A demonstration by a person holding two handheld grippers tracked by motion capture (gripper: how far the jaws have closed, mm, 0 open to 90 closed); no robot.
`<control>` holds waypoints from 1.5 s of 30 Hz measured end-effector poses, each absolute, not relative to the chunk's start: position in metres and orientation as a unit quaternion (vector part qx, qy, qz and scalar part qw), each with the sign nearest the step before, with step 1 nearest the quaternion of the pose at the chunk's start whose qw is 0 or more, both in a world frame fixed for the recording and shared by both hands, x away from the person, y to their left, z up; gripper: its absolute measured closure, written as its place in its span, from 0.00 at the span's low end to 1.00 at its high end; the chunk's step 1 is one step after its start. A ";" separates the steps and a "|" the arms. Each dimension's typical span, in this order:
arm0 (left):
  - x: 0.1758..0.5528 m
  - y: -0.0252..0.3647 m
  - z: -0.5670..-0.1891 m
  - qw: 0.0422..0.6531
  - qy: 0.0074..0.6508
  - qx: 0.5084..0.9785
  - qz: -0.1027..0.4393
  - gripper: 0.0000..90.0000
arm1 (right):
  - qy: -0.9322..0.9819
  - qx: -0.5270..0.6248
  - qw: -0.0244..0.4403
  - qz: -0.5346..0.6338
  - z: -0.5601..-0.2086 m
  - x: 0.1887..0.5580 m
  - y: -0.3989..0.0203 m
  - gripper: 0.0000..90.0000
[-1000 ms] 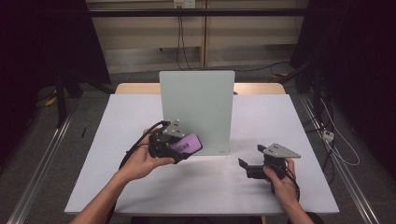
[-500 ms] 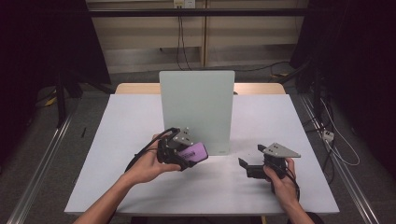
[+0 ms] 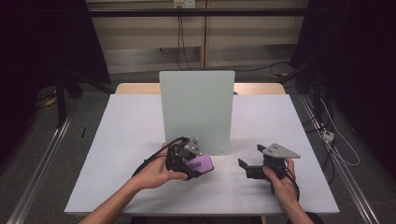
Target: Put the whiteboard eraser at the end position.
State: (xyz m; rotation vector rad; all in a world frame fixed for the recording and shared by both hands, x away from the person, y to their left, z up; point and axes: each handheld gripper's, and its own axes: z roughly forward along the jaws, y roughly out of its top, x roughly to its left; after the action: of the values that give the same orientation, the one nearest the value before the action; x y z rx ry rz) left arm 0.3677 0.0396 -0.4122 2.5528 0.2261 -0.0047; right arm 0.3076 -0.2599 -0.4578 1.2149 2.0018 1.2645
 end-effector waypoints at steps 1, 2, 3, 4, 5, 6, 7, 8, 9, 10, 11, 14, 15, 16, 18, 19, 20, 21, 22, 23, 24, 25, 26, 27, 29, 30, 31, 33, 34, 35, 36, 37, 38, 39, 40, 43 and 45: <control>0.367 0.038 -0.414 0.283 0.083 0.956 -0.002 0.45 | 0.731 0.443 0.239 0.461 -0.458 0.308 -0.260 0.07; 0.367 0.037 -0.415 0.279 0.081 0.957 -0.002 0.45 | 0.731 0.442 0.238 0.461 -0.458 0.308 -0.260 0.07; 0.368 0.036 -0.417 0.278 0.081 0.957 -0.007 0.45 | 0.732 0.442 0.238 0.461 -0.458 0.308 -0.259 0.07; 0.368 0.035 -0.418 0.278 0.082 0.957 -0.008 0.45 | 0.732 0.442 0.238 0.461 -0.458 0.308 -0.259 0.07; 0.368 0.034 -0.419 0.277 0.080 0.957 -0.009 0.45 | 0.732 0.442 0.238 0.461 -0.458 0.308 -0.259 0.07; 0.369 0.033 -0.421 0.276 0.080 0.958 -0.010 0.45 | 0.732 0.442 0.238 0.462 -0.458 0.308 -0.259 0.07; 0.369 0.033 -0.423 0.277 0.082 0.957 -0.011 0.45 | 0.732 0.442 0.238 0.461 -0.458 0.308 -0.259 0.07; 0.370 0.032 -0.423 0.269 0.079 0.960 -0.013 0.45 | 0.731 0.443 0.238 0.461 -0.458 0.308 -0.259 0.07; 0.370 0.031 -0.424 0.266 0.078 0.961 -0.013 0.45 | 0.731 0.443 0.238 0.461 -0.458 0.308 -0.259 0.07; 0.369 0.030 -0.425 0.273 0.080 0.959 -0.012 0.45 | 0.731 0.442 0.238 0.461 -0.458 0.308 -0.259 0.07; 0.368 0.029 -0.426 0.277 0.081 0.957 -0.012 0.45 | 0.731 0.443 0.238 0.461 -0.458 0.308 -0.259 0.07; 0.367 0.027 -0.429 0.274 0.076 0.959 -0.010 0.45 | 0.731 0.443 0.238 0.462 -0.458 0.308 -0.259 0.07; 0.368 0.027 -0.430 0.272 0.073 0.960 -0.006 0.45 | 0.732 0.442 0.239 0.461 -0.458 0.308 -0.259 0.07; 0.368 0.026 -0.431 0.269 0.074 0.960 -0.011 0.45 | 0.732 0.442 0.238 0.461 -0.458 0.308 -0.259 0.07; 0.368 0.025 -0.433 0.273 0.077 0.959 -0.009 0.45 | 0.732 0.443 0.238 0.460 -0.458 0.308 -0.259 0.07; 0.368 0.025 -0.433 0.269 0.077 0.960 -0.008 0.45 | 0.731 0.444 0.237 0.461 -0.458 0.307 -0.258 0.07; 0.368 0.025 -0.434 0.273 0.078 0.959 -0.008 0.45 | 0.731 0.443 0.237 0.461 -0.458 0.307 -0.258 0.07; 0.368 0.025 -0.435 0.273 0.079 0.959 -0.008 0.45 | 0.731 0.443 0.237 0.461 -0.458 0.307 -0.258 0.07; 0.369 0.025 -0.435 0.276 0.084 0.957 -0.010 0.45 | 0.731 0.443 0.237 0.461 -0.458 0.307 -0.258 0.07; 0.369 0.026 -0.436 0.279 0.087 0.956 -0.012 0.45 | 0.731 0.443 0.237 0.461 -0.458 0.307 -0.258 0.07; 0.370 0.026 -0.437 0.280 0.089 0.956 -0.016 0.45 | 0.732 0.443 0.237 0.461 -0.458 0.307 -0.258 0.07; 0.372 0.027 -0.438 0.280 0.090 0.955 -0.019 0.45 | 0.733 0.441 0.237 0.460 -0.458 0.307 -0.259 0.07; 0.372 0.027 -0.438 0.281 0.094 0.955 -0.020 0.45 | 0.733 0.442 0.237 0.460 -0.458 0.307 -0.258 0.07; 0.372 0.028 -0.438 0.283 0.095 0.954 -0.024 0.45 | 0.733 0.442 0.237 0.460 -0.458 0.307 -0.258 0.07; 0.373 0.028 -0.439 0.285 0.098 0.953 -0.026 0.45 | 0.733 0.442 0.236 0.460 -0.458 0.307 -0.258 0.07; 0.374 0.028 -0.439 0.281 0.096 0.954 -0.027 0.44 | 0.733 0.442 0.236 0.460 -0.458 0.307 -0.258 0.07; 0.374 0.027 -0.439 0.281 0.100 0.954 -0.028 0.44 | 0.733 0.442 0.237 0.460 -0.458 0.307 -0.258 0.07; 0.373 0.025 -0.436 0.266 0.091 0.959 -0.021 0.43 | 0.733 0.443 0.237 0.459 -0.458 0.308 -0.258 0.07; 0.372 0.025 -0.437 0.277 0.095 0.956 -0.018 0.42 | 0.733 0.443 0.238 0.458 -0.458 0.308 -0.258 0.07; 0.371 0.024 -0.437 0.279 0.097 0.955 -0.015 0.41 | 0.733 0.443 0.238 0.458 -0.458 0.308 -0.258 0.07; 0.372 0.025 -0.437 0.277 0.096 0.956 -0.013 0.38 | 0.733 0.443 0.238 0.459 -0.458 0.308 -0.258 0.07; 0.373 0.025 -0.437 0.278 0.101 0.955 -0.014 0.34 | 0.733 0.442 0.237 0.459 -0.458 0.308 -0.258 0.07; 0.373 0.026 -0.434 0.263 0.105 0.959 0.000 0.31 | 0.733 0.442 0.237 0.459 -0.458 0.308 -0.258 0.07; 0.375 0.027 -0.435 0.284 0.105 0.953 -0.019 0.27 | 0.733 0.442 0.237 0.459 -0.458 0.307 -0.258 0.07; 0.375 0.028 -0.435 0.291 0.113 0.950 -0.017 0.25 | 0.732 0.444 0.237 0.459 -0.458 0.307 -0.258 0.07; 0.376 0.031 -0.432 0.301 0.117 0.946 -0.009 0.18 | 0.732 0.443 0.238 0.460 -0.458 0.308 -0.259 0.07; 0.377 0.033 -0.430 0.308 0.122 0.944 -0.002 0.13 | 0.732 0.443 0.238 0.460 -0.458 0.307 -0.259 0.07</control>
State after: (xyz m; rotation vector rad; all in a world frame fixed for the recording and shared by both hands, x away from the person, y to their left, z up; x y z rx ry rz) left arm 0.3767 0.0326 -0.4297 2.4950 0.3238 -0.0060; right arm 0.3075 -0.2586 -0.4579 1.2125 2.0053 1.2609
